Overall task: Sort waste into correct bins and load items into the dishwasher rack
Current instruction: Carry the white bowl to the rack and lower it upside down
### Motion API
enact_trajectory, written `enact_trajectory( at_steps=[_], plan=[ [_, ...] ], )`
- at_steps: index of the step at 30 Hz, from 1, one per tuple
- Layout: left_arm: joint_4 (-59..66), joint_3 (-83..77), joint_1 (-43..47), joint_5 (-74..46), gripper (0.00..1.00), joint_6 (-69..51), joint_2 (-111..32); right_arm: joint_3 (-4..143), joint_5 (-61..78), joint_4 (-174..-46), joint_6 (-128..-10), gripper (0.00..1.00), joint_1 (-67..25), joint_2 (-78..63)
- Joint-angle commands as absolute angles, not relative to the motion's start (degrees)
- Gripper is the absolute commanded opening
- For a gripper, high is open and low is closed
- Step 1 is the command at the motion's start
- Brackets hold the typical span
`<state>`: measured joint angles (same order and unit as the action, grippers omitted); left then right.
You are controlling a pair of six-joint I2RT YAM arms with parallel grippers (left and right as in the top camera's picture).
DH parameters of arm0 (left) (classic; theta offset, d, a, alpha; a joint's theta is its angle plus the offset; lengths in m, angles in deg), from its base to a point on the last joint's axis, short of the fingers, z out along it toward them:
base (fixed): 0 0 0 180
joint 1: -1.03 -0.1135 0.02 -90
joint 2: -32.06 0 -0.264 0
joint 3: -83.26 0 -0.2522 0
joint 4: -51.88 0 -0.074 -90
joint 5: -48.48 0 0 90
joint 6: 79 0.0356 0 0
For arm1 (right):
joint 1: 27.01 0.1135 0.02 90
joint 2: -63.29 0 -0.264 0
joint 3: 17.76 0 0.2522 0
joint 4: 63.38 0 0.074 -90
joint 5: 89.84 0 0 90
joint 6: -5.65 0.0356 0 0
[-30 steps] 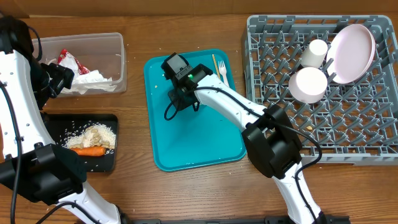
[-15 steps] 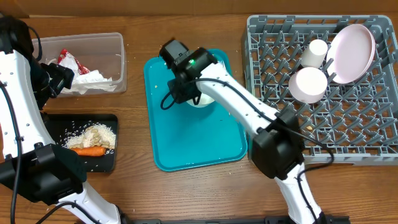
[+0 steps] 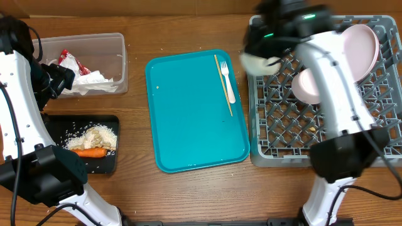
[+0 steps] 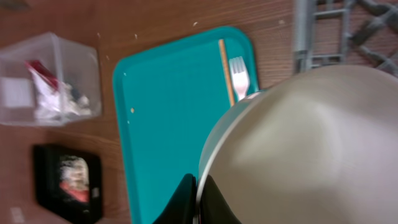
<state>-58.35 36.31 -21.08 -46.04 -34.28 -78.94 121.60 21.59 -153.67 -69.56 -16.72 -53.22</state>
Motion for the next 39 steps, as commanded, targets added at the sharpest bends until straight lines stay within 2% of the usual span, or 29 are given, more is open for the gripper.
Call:
enact_trajectory(
  at_steps=[1, 9, 13, 16, 21, 31, 39],
  plan=[
    [-58.5, 36.2, -20.8, -46.0, 1.0, -34.2, -77.3, 121.8, 38.9, -155.5, -75.7, 0.04, -25.6, -51.6],
    [-58.5, 36.2, -20.8, -46.0, 1.0, -34.2, -77.3, 120.6, 53.0, -167.1, -86.4, 0.04, -43.6, -51.5],
    [-58.5, 36.2, -20.8, -46.0, 1.0, -34.2, -77.3, 120.5, 54.5, -174.2, -93.8, 0.04, -49.4, -51.3],
    [-58.5, 36.2, -20.8, -46.0, 1.0, -34.2, -77.3, 118.8, 54.1, -174.2, -93.8, 0.04, -52.3, -50.0],
    [-58.5, 36.2, -20.8, -46.0, 1.0, -34.2, -77.3, 112.1, 54.4, -174.2, -94.8, 0.04, -54.1, -45.1],
    [-58.5, 36.2, -20.8, -46.0, 1.0, -34.2, -77.3, 88.0, 65.1, -172.1, -108.4, 0.04, -54.1, -33.9],
    [-58.5, 36.2, -20.8, -46.0, 1.0, -34.2, -77.3, 66.7, 74.5, -152.6, -108.2, 0.04, -54.4, -33.9]
  ],
)
